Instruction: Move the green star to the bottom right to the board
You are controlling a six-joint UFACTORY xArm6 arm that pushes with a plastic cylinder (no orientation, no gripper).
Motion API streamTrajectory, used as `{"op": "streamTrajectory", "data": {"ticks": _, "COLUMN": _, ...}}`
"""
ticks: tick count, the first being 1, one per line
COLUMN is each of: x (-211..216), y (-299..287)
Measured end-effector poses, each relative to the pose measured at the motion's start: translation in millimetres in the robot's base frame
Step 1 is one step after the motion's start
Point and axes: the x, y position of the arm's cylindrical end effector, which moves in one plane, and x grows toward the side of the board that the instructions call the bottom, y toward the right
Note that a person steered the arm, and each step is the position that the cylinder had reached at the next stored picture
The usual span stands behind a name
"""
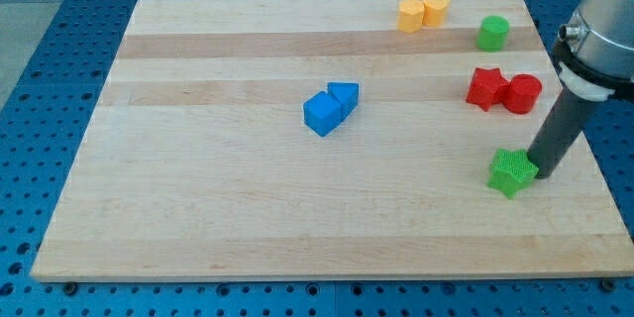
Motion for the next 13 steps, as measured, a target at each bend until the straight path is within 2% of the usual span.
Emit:
{"op": "streamTrajectory", "data": {"ticks": 1, "x": -6.9, "y": 0.0}}
{"op": "streamTrajectory", "data": {"ticks": 2, "x": -34.6, "y": -2.7}}
{"op": "streamTrajectory", "data": {"ticks": 3, "x": -38.4, "y": -3.6}}
{"op": "streamTrajectory", "data": {"ticks": 5, "x": 35.0, "y": -19.8}}
{"op": "streamTrajectory", "data": {"ticks": 6, "x": 24.4, "y": -20.1}}
{"op": "streamTrajectory", "data": {"ticks": 7, "x": -8.7, "y": -40.7}}
{"op": "streamTrajectory", "data": {"ticks": 8, "x": -1.6, "y": -71.2}}
{"op": "streamTrajectory", "data": {"ticks": 9, "x": 42.0, "y": -84.6}}
{"op": "streamTrajectory", "data": {"ticks": 10, "x": 55.8, "y": -79.9}}
{"op": "streamTrajectory", "data": {"ticks": 12, "x": 30.1, "y": -79.4}}
{"op": "streamTrajectory", "data": {"ticks": 13, "x": 43.6, "y": -123.5}}
